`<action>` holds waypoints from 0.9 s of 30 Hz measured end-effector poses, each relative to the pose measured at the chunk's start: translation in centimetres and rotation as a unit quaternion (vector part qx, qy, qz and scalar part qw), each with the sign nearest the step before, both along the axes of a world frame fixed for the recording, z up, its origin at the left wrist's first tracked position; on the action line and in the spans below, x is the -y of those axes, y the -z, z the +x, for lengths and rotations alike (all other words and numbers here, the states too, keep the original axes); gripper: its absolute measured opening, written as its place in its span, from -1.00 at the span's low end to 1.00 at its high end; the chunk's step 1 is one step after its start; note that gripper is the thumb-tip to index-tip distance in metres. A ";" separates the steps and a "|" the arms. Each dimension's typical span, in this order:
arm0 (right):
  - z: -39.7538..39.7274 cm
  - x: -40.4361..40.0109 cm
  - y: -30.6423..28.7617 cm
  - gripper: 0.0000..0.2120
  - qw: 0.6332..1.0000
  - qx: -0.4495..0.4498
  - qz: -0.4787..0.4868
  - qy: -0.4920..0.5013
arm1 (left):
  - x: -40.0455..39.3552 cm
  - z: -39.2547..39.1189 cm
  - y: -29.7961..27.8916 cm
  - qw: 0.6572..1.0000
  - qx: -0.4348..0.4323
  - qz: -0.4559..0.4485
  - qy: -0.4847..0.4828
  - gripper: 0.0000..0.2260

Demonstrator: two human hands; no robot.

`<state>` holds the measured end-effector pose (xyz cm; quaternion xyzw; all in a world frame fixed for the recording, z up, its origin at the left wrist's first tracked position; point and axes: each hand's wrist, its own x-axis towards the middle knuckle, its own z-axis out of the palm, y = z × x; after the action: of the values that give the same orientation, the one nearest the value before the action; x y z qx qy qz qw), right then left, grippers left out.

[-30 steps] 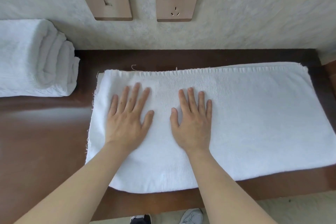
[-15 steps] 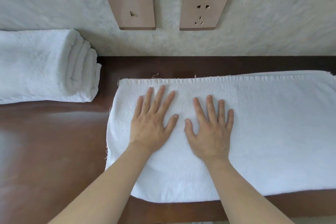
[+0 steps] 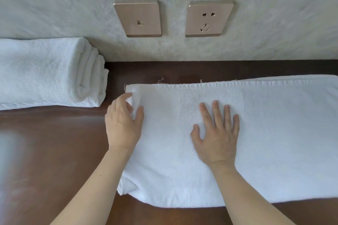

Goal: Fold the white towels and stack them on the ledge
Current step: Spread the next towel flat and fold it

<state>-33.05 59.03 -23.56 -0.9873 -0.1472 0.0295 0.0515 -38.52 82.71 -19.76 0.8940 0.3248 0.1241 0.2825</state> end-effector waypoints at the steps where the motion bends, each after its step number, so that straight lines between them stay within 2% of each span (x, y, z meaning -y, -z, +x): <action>1: 0.0 0.0 0.0 -0.37 1.000 0.002 0.004 0.001 | -0.2 0.0 -0.1 0.999 -0.006 -0.048 0.002 -0.60; 3: 0.1 -0.1 0.0 -0.37 1.000 0.000 0.005 0.001 | -0.5 -0.1 0.0 0.994 -0.042 -0.099 0.028 -0.66; 7: 0.0 -0.1 -0.1 -0.37 1.000 -0.005 0.006 0.004 | -0.7 -0.4 -0.6 0.992 0.002 -0.045 0.120 -0.76; 9: 0.1 -0.1 -0.2 -0.37 1.000 -0.006 0.004 0.006 | -0.4 -0.5 -1.2 0.980 0.007 -0.120 0.158 -0.75; 12: 0.1 -0.1 -0.2 -0.37 1.000 -0.009 0.000 0.008 | -0.4 -0.3 -2.3 0.952 -0.004 -0.276 0.132 -0.88; 14: 0.1 -0.1 -0.2 -0.37 1.000 -0.009 -0.002 0.009 | -0.8 0.0 -2.6 0.940 -0.001 -0.311 0.142 -0.89; 17: 0.1 -0.1 -0.1 -0.37 1.000 -0.009 0.000 0.010 | -1.2 0.2 -2.5 0.930 -0.044 -0.318 0.177 -0.86; 19: 0.1 -0.1 -0.1 -0.37 1.000 -0.011 0.001 0.010 | -1.8 0.4 -1.9 0.947 -0.037 -0.298 0.114 -0.84; 21: 0.1 -0.1 -0.2 -0.36 1.000 -0.013 -0.003 0.010 | -2.8 0.9 -1.5 0.959 0.016 -0.282 -0.010 -0.85; 23: 0.2 -0.1 -0.2 -0.36 1.000 -0.014 -0.005 0.009 | -3.9 1.8 -1.4 0.942 0.042 -0.317 -0.099 -0.84; 24: 0.2 -0.1 -0.2 -0.36 1.000 -0.014 -0.003 0.008 | -4.3 2.2 -1.3 0.929 0.033 -0.350 -0.115 -0.80; 27: 0.2 -0.1 -0.3 -0.36 1.000 -0.015 -0.005 0.007 | -5.4 3.3 -1.0 0.877 -0.010 -0.469 -0.103 -0.75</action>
<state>-32.87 59.17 -23.27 -0.9880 -0.1394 0.0443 0.0490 -35.26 88.16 -18.73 0.6198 0.4381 -0.0236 0.6506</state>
